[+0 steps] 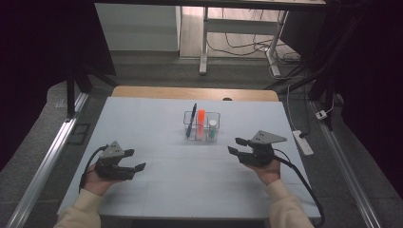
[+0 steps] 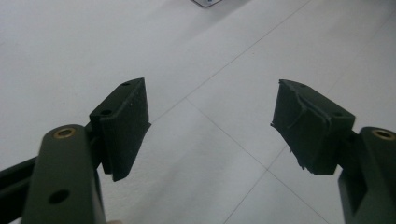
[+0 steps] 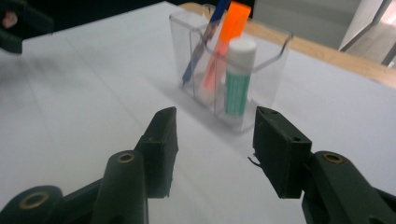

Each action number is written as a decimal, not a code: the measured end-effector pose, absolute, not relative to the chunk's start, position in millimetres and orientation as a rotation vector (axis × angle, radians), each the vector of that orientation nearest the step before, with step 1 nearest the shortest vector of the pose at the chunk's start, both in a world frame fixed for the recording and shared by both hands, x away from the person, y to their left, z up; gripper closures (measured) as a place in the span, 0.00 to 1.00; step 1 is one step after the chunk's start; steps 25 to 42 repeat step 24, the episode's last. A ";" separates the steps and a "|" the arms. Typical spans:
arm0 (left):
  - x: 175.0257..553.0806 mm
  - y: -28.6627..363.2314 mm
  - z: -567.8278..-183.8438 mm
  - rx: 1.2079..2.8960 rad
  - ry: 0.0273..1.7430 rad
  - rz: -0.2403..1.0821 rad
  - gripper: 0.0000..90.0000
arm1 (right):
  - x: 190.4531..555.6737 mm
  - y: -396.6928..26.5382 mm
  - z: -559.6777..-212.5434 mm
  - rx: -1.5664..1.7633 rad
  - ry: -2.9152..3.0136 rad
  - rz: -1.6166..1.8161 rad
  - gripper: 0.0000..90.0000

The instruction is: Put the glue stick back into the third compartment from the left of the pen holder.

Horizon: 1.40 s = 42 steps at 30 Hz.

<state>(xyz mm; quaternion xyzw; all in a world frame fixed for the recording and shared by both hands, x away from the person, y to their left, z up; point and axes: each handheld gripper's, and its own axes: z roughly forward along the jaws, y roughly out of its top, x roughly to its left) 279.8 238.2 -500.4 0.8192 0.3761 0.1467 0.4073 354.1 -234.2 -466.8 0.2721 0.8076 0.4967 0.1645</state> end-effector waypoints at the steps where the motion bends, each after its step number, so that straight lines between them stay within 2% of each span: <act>1: 279.9 238.1 -500.4 2.066 0.947 0.369 0.30 | 350.2 -238.5 -468.3 0.778 2.308 1.410 0.55; 15: 279.7 233.9 -501.1 2.080 0.939 0.374 0.29 | 324.7 -280.1 -485.0 0.824 2.320 1.340 0.53; 42: 279.2 234.3 -500.7 2.077 0.935 0.378 0.29 | 325.1 -281.5 -488.1 0.819 2.322 1.333 0.51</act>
